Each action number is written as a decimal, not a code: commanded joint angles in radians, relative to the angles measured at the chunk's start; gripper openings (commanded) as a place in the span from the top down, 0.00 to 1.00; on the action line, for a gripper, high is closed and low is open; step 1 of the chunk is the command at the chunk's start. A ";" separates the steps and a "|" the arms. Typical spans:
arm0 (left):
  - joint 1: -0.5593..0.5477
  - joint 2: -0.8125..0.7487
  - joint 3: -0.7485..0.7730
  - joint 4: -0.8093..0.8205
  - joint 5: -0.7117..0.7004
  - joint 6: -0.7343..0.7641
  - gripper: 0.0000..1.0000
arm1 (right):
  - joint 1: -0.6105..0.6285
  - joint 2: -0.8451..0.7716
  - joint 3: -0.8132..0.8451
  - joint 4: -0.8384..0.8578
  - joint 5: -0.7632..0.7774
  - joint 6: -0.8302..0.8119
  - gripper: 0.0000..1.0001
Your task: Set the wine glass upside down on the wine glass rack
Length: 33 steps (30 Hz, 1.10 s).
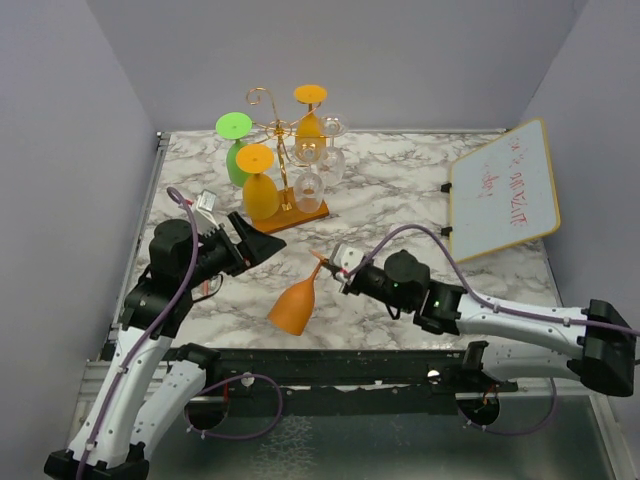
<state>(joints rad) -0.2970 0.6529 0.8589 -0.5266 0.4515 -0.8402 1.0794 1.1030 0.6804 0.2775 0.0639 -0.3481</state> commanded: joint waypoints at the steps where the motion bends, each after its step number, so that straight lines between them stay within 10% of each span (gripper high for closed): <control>1: -0.002 -0.002 -0.063 -0.021 0.005 -0.078 0.20 | 0.099 0.058 -0.035 0.206 0.208 -0.217 0.99; 17: -0.002 -0.014 -0.158 0.004 0.080 -0.170 0.32 | 0.247 0.253 -0.021 0.455 0.159 -0.565 1.00; 33: -0.002 -0.012 -0.165 0.022 0.159 -0.224 0.72 | 0.264 0.319 -0.016 0.568 0.089 -0.700 1.00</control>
<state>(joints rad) -0.2970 0.6456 0.6846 -0.5232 0.5686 -1.0409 1.3354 1.4082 0.6487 0.7696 0.1875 -1.0061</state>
